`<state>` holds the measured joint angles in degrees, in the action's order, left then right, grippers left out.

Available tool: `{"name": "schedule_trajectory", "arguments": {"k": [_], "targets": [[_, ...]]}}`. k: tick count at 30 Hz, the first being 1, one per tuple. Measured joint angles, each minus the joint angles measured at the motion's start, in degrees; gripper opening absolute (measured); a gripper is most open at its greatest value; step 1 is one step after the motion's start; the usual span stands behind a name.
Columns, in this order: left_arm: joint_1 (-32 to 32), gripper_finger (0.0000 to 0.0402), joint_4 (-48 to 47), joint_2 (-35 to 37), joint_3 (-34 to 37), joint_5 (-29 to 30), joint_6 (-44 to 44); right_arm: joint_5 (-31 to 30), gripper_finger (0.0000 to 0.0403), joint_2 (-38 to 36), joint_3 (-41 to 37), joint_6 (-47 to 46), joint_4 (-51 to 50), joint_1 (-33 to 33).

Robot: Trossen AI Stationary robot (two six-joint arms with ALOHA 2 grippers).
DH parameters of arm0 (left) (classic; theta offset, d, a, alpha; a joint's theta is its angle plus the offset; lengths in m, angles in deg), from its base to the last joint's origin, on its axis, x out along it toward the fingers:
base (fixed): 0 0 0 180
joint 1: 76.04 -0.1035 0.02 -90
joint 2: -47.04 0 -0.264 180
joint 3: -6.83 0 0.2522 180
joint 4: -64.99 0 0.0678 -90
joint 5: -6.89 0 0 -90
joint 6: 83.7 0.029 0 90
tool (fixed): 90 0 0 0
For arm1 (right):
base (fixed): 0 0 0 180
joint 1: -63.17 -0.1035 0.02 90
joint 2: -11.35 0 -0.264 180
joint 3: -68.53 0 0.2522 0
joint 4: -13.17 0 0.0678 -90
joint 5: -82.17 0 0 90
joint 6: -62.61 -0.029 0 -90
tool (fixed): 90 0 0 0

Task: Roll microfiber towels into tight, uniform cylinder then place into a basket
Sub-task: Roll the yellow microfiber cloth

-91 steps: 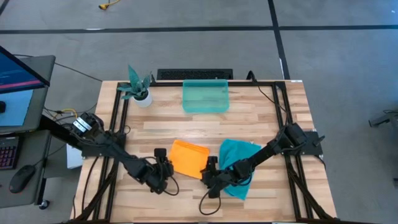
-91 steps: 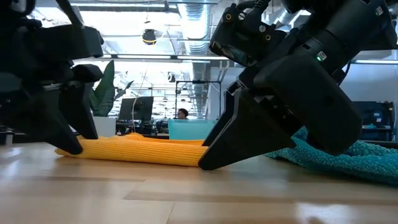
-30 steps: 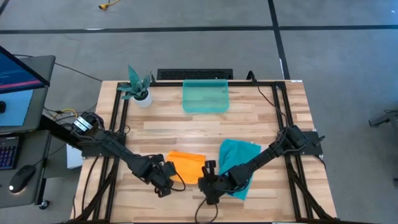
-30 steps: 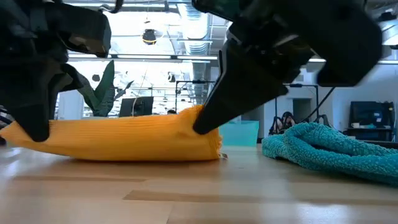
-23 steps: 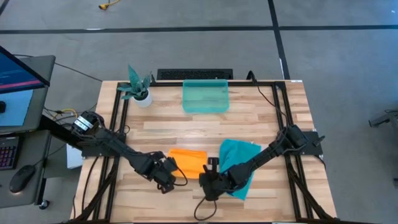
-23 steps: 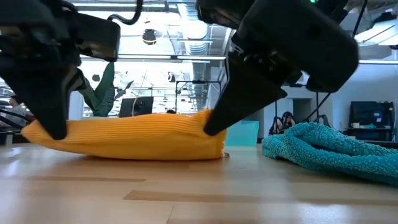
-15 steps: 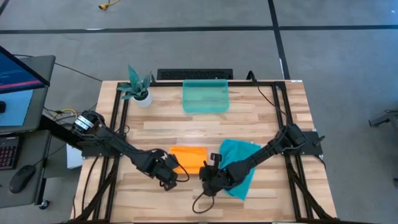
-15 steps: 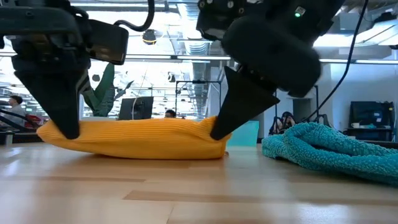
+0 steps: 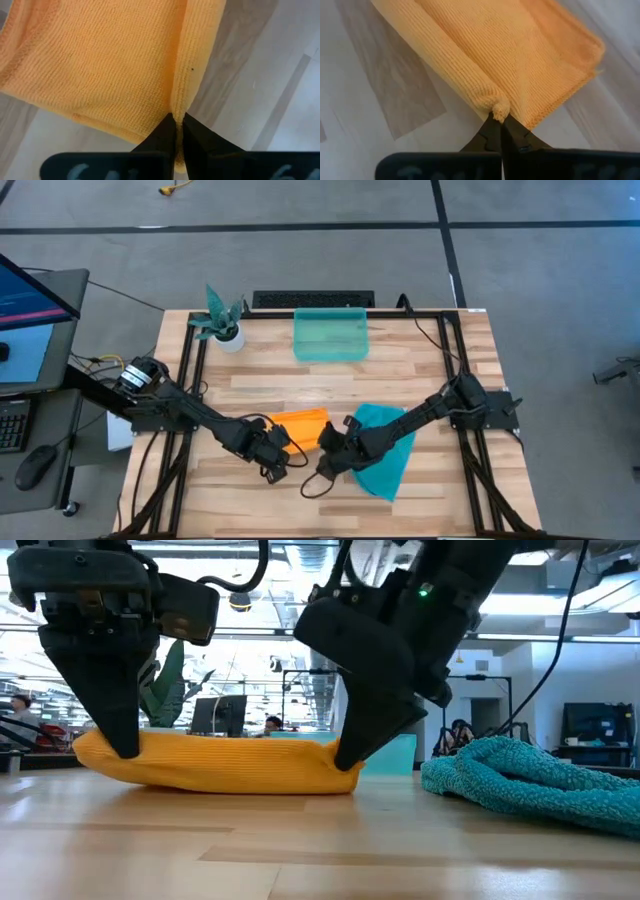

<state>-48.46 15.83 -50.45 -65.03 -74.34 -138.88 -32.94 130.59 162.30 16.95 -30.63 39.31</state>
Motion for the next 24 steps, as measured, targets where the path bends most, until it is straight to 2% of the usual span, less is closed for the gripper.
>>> {"name": "schedule_trajectory", "arguments": {"k": [10,15,24], "targets": [[0.0,0.0011,0.3,0.0,0.0,0.27,0.57,7.23,0.0007,0.0,0.0,-2.47,-0.55,4.45],[0.0,0.0013,0.37,0.0,0.0,0.52,1.42,7.67,0.0008,0.0,0.0,-2.52,-0.76,5.49],[0.02,0.0056,0.04,-0.04,0.02,0.68,5.0,10.02,0.0008,-0.07,-0.02,-2.48,-1.23,6.65]]}}
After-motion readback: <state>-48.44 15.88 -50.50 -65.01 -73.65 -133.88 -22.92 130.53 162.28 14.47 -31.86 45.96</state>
